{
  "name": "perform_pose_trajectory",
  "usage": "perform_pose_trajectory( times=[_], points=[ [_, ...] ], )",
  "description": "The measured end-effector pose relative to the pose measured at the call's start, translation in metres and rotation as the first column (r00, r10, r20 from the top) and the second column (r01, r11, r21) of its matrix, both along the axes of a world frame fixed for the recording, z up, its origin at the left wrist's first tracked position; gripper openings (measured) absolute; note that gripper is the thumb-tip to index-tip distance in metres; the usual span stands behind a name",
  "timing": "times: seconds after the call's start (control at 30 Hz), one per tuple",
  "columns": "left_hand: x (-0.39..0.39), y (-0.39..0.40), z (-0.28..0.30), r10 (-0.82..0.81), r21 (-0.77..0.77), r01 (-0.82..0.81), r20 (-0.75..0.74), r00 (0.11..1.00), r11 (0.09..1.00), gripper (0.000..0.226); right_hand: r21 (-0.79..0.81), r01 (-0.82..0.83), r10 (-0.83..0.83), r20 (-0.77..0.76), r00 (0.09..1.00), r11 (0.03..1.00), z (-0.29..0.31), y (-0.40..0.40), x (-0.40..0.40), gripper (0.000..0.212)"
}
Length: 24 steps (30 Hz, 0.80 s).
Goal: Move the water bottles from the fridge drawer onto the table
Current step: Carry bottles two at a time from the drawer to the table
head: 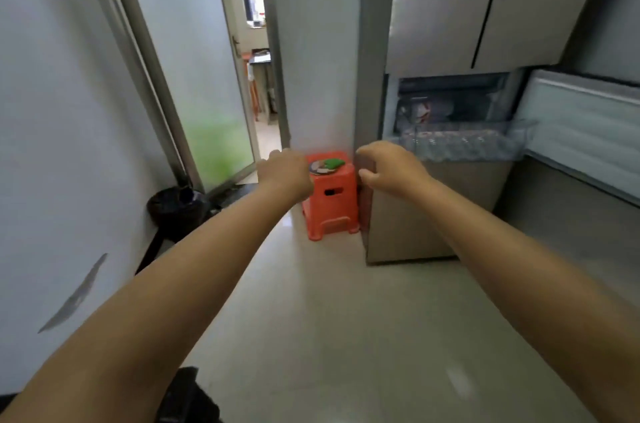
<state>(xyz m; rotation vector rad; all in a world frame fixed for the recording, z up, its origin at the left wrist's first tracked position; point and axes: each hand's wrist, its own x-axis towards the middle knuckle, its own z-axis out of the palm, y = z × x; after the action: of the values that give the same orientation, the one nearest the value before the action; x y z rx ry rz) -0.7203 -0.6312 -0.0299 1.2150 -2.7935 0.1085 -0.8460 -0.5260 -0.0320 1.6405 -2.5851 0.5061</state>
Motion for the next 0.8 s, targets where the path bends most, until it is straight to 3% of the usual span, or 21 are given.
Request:
perform_pose_trajectory(
  times=[0.13, 0.27, 0.63, 0.8],
  points=[
    [-0.134, 0.024, -0.001, -0.108, 0.098, 0.12, -0.12, 0.987, 0.988, 0.029, 0.032, 0.135, -0.136, 0.026, 0.99, 0.99, 0.0, 0.049, -0.125, 0.04],
    [-0.241, 0.034, -0.004, -0.146, 0.112, 0.162, -0.14, 0.979, 0.98, 0.027, 0.022, 0.228, -0.228, 0.025, 0.973, 0.974, 0.005, 0.081, -0.228, 0.044],
    [-0.453, -0.004, -0.02, -0.27, 0.068, 0.27, -0.009, 0.963, 0.96, 0.006, 0.024, 0.321, -0.322, -0.001, 0.947, 0.947, 0.01, 0.078, -0.427, 0.042],
    [-0.538, -0.044, -0.035, -0.319, 0.08, 0.313, 0.083, 0.944, 0.946, 0.02, 0.045, 0.352, -0.352, -0.008, 0.936, 0.935, 0.009, 0.037, -0.513, 0.042]
  ],
)
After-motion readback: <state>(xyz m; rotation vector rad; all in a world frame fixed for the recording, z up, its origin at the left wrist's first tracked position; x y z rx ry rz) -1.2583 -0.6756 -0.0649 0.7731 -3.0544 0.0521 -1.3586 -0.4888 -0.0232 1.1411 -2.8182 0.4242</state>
